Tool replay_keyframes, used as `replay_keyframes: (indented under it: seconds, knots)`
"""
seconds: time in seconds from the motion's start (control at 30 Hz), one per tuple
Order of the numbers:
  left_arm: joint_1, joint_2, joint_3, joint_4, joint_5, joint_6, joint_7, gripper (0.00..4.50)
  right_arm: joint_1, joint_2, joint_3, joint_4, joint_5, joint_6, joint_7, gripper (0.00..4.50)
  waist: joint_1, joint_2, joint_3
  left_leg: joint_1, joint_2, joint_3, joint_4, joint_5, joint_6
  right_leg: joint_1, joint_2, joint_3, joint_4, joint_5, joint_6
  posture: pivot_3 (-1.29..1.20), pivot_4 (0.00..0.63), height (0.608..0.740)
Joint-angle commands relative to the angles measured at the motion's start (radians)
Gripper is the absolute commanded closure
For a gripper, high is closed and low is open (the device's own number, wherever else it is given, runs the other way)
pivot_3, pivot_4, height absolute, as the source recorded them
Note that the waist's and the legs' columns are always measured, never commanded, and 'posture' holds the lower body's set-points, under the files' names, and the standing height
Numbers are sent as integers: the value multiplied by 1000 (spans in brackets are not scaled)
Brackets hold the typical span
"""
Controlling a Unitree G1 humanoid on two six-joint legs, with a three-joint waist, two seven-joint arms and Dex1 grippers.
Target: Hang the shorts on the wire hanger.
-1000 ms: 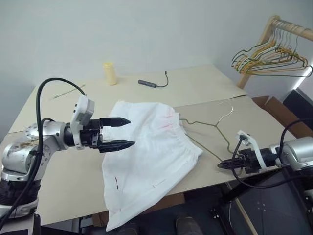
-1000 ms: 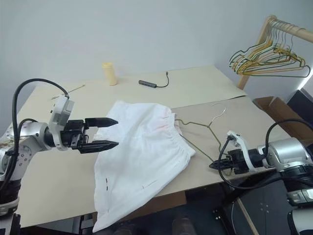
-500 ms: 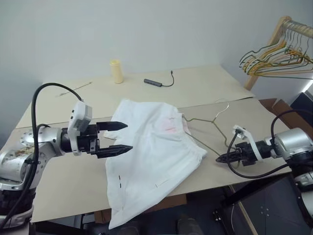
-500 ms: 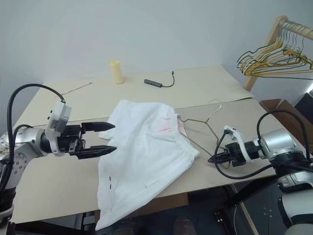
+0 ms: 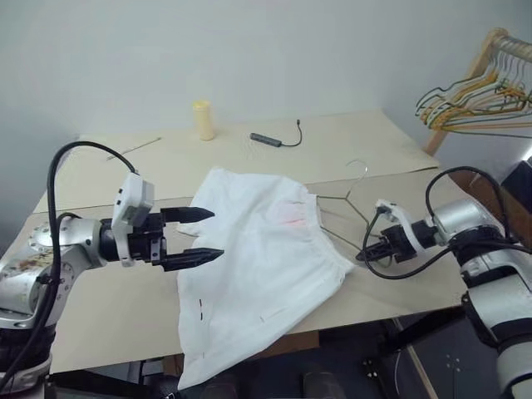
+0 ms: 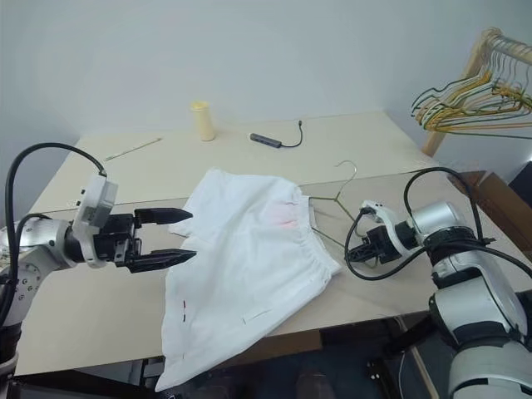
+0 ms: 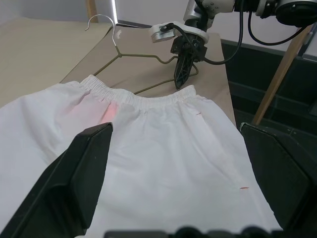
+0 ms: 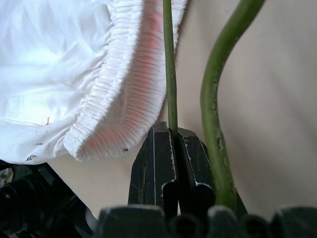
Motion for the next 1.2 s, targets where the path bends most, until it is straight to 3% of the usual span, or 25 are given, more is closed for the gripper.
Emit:
replay_keyframes:
  seconds: [0.03, 0.27, 0.53, 0.7, 0.87, 1.03, 1.2]
  knots:
    - [2, 17, 32, -28, -6, -20, 11, 14, -45, 19, 11, 51, -44, -63, 88, 4500, 0, 0, 0, 0, 0, 0, 0, 0, 0, 0, 0, 0, 0, 0, 0, -5, 33, 740]
    - [28, 30, 54, -48, -16, -19, 22, 14, -76, 71, -39, 188, -94, -130, 50, 4500, 1, 0, 0, 1, -1, 0, 0, 0, 0, 0, 0, 0, 2, 0, 0, 20, 35, 740]
    - [27, 36, 53, -42, -11, -25, 20, 14, -135, 69, -217, 205, -49, -190, -33, 4500, 6, 0, 0, 1, -1, 0, -1, 0, -1, 0, 0, 0, 2, 0, -1, 7, 33, 740]
    - [-5, 34, 25, -7, 13, -53, 5, 14, -47, 48, -272, -110, -18, -196, -15, 4500, 8, 1, 0, 1, 0, 0, -1, 0, -1, 0, 0, 0, 1, 0, -1, -19, 26, 740]
    - [-97, 44, -13, 107, 80, -129, -33, 14, 97, 5, -249, -574, -99, -314, -170, 4500, 16, 1, 0, 0, 0, 0, -1, 0, -1, -1, 0, 0, 2, 0, 0, -52, 17, 740]
    - [-296, 104, -54, 360, 213, -310, -140, 14, 125, -10, -270, -867, -95, -320, -242, 4500, 19, 0, 0, -1, -1, 0, -1, 1, -3, -4, 1, 0, 3, 0, -1, -66, 10, 740]
    - [-481, 115, -132, 565, 321, -486, -270, 14, 162, -34, -234, -1034, -103, -333, -262, 4500, 23, -1, -1, -8, -1, 0, -1, 2, -4, -10, 1, 0, 3, 0, -1, -72, 0, 740]
